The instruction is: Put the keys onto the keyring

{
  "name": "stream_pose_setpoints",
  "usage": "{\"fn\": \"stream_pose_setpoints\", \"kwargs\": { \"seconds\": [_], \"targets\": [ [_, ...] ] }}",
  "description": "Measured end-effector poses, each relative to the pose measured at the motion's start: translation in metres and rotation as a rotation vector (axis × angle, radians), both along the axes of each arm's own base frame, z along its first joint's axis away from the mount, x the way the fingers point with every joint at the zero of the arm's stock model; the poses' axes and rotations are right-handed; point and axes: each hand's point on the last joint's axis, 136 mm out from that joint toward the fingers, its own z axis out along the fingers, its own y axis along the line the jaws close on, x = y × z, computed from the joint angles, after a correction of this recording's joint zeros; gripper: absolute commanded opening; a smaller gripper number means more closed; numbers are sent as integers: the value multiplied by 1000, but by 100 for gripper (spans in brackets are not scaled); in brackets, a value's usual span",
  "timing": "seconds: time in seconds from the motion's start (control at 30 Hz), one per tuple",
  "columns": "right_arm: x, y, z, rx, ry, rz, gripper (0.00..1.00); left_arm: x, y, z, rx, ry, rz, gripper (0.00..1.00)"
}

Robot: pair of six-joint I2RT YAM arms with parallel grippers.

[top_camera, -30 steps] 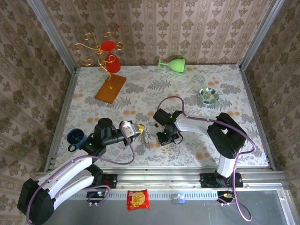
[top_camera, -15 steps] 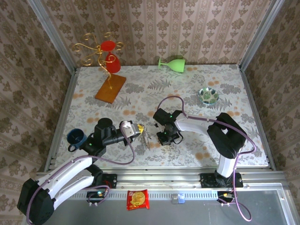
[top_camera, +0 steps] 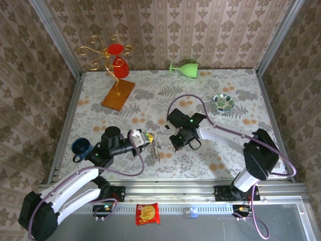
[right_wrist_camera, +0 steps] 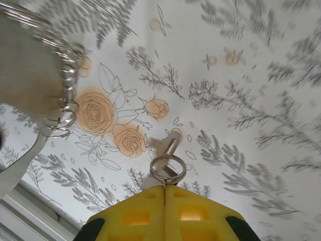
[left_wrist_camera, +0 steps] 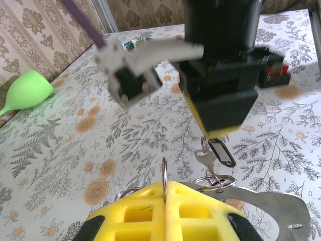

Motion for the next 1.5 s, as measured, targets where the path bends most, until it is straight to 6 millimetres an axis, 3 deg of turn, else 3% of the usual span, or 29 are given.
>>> {"fn": "stream_pose_setpoints", "kwargs": {
  "seconds": [0.17, 0.43, 0.6, 0.87, 0.97, 1.13, 1.2, 1.3, 1.4, 1.5],
  "targets": [
    [1, 2, 32, 65, -155, 113, 0, 1, 1, -1, 9, 5, 10, 0],
    [-14, 11, 53, 183, -347, 333, 0, 1, 0, -1, 4, 17, 15, 0],
    [-10, 23, 72, 218, -506, 445, 0, -1, -1, -1, -4, 36, 14, 0],
    [-3, 33, 79, 168, -790, 599, 0, -2, -2, -1, -5, 39, 10, 0],
    [-4, 33, 78, 173, -810, 672, 0, -3, -3, 0, -6, 36, 7, 0],
    [18, 26, 52, -34, -794, 724, 0, -4, -4, 1, -7, 32, 3, 0],
    [16, 23, 50, -6, -764, 725, 0, -4, -4, 0, -6, 31, 6, 0],
    [26, 12, 73, 94, -790, 608, 0, -4, -4, 0, -5, 30, 7, 0],
    [40, 3, 86, 34, -845, 539, 0, -5, -5, 0, -4, 30, 5, 0],
    [20, 20, 82, 102, -806, 644, 0, -5, -5, 0, -2, 30, 5, 0]
  ]
}}
